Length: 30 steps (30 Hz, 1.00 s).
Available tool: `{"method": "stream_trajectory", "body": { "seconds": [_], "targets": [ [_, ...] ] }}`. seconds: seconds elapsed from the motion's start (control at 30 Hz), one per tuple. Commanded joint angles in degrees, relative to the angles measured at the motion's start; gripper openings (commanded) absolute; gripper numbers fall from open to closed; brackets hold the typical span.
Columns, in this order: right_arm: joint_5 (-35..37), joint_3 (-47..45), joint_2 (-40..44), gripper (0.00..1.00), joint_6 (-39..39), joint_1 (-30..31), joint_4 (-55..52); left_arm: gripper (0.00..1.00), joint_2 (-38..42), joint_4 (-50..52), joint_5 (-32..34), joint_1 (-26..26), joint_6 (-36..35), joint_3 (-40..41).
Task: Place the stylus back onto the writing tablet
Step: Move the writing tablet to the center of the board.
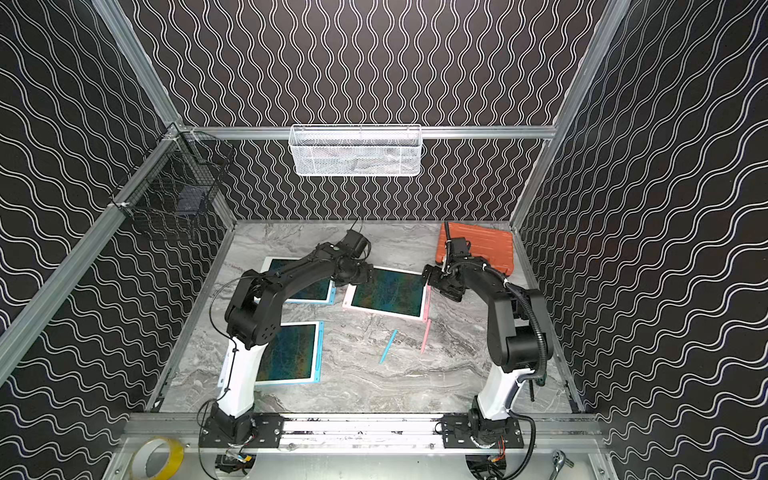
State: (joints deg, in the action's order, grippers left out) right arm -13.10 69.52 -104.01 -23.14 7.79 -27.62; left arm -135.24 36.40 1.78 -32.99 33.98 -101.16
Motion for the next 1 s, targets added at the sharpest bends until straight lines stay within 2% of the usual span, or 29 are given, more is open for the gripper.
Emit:
{"method": "stream_trajectory", "body": {
  "seconds": [0.0,0.2,0.53,0.97],
  "targets": [
    [-0.6,1.0,-1.4,0.99,0.0,0.1,1.6,0.85,-0.8,0.2,-0.4,0.4,-0.3,-0.8],
    [-0.9,1.9,-3.8,0.99,1.1,0.3,1.8,0.86,0.1,-0.4,0.8,0.8,-0.7,1.2],
    [-2.3,3.4,-7.3,0.98,2.0,2.0,2.8,0.85,-2.3,-2.0,-1.9,1.0,-0.5,2.8],
    [-3.8,3.8,-8.5,0.92,2.1,4.1,2.1,0.84,3.1,-6.4,-4.1,1.0,0.9,14.2]
  ]
}}
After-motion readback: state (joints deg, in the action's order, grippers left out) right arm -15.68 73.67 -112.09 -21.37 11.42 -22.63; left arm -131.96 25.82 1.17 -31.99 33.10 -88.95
